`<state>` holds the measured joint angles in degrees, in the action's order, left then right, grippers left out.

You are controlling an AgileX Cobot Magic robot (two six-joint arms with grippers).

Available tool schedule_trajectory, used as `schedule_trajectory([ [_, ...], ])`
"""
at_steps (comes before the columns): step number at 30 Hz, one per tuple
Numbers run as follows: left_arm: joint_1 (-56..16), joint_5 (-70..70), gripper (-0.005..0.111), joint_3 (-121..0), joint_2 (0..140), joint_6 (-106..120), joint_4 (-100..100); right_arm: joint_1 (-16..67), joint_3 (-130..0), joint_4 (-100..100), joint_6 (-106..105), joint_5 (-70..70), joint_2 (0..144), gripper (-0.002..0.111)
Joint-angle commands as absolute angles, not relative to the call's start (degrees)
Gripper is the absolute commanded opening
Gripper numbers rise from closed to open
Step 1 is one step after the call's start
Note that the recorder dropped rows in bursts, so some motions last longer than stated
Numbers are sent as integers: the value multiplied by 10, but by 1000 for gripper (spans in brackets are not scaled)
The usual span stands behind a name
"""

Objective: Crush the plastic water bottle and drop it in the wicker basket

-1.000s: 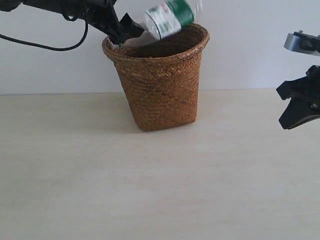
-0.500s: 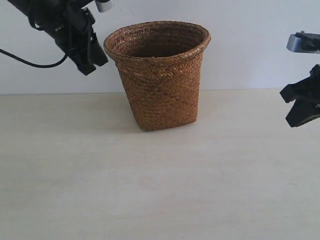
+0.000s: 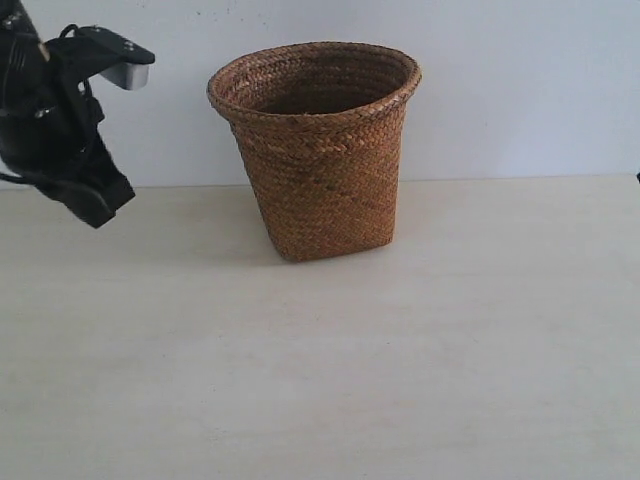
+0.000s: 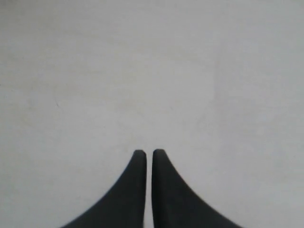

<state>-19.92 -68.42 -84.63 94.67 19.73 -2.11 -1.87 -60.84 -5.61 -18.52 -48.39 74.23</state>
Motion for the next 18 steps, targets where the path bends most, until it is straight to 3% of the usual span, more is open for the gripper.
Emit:
schedule_trajectory([
  [1,-199,-591,4,-758,876,142,-25,-21,-527,-57,-197,-366,661,0],
  [9,-199,-408,4,-589,744,88,-24,-21,-410,-96,-203,-226,534,0],
  [18,-199,-320,4,-449,604,68,24,-21,-340,-156,-213,-159,383,0],
])
